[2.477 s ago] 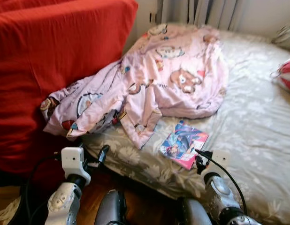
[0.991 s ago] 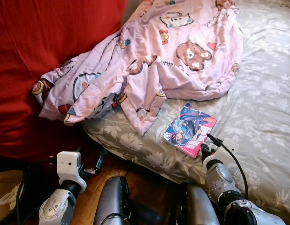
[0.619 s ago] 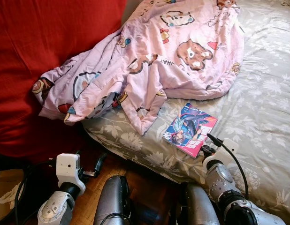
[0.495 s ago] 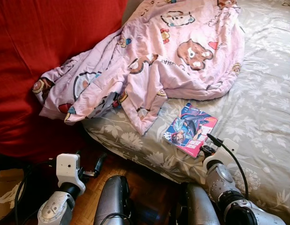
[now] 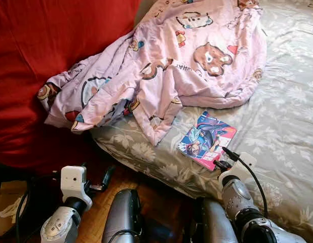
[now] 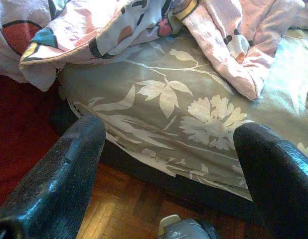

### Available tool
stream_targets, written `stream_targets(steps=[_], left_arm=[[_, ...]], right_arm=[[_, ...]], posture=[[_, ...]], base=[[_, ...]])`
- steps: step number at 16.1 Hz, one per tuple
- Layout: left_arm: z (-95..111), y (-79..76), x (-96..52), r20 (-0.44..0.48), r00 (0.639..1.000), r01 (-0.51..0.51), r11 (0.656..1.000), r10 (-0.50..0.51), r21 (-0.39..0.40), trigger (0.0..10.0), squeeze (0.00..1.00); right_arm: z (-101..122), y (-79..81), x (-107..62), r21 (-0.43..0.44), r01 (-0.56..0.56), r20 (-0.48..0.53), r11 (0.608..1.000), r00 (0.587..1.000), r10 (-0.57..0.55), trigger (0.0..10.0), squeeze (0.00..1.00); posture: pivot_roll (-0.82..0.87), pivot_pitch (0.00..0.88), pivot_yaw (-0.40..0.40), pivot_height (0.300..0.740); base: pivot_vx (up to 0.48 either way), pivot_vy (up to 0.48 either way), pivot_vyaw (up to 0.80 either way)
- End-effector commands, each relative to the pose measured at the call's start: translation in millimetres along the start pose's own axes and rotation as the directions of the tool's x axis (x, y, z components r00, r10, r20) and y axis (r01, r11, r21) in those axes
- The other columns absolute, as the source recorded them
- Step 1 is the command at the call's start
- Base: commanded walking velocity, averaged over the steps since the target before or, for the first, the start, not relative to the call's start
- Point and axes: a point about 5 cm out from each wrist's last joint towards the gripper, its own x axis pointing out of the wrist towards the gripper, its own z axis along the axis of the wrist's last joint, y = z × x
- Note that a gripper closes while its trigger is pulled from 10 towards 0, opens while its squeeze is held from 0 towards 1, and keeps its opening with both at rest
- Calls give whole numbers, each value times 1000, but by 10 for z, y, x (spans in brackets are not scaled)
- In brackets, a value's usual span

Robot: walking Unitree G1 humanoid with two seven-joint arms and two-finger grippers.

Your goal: Clean up the room

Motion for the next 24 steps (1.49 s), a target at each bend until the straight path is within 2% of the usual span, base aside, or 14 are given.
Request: stream_targets(steps=[1,8,14,16,17,18,19,24], left_arm=[[-36,28,-43,-25,1000,-8,1000,8,7,10000,0],[-56,37,-17,-28,1000,-10,1000,11,9,10000,0],[-68,45,27,-28,999,-15,1000,15,11,10000,0],[-71,44,65,-25,1000,-17,1000,17,10,10000,0],[-72,46,81,-23,1000,-18,1000,18,10,10000,0],[-79,48,101,-24,1000,-20,1000,20,11,10000,0],[-90,47,117,-26,999,-20,1000,21,11,10000,0],[-162,38,185,-38,999,-27,1000,27,1,10000,0]], right_arm=[[-113,-63,-31,-11,19,-38,1000,999,-19,0,0],[-102,-131,-40,-15,41,-21,999,999,-42,0,0],[-93,-90,-40,-28,14,-3,1000,1000,-15,0,0],[-89,-144,-60,-6,27,36,1000,999,-26,0,0],[-62,-162,-66,-25,29,66,999,997,-27,0,0],[-43,-167,-77,-101,20,96,995,995,-10,0,0],[-29,-152,-86,-138,4,122,990,992,13,0,0],[-40,-213,-173,-154,-21,214,988,975,54,0,0]], posture=[[203,248,29,600],[203,232,29,600],[194,210,25,600],[183,199,24,600],[177,194,24,600],[168,188,23,600],[159,180,22,600],[131,149,10,600]], base=[[0,0,0],[0,0,0],[0,0,0],[0,0,0],[0,0,0],[0,0,0],[0,0,0],[0,0,0]])
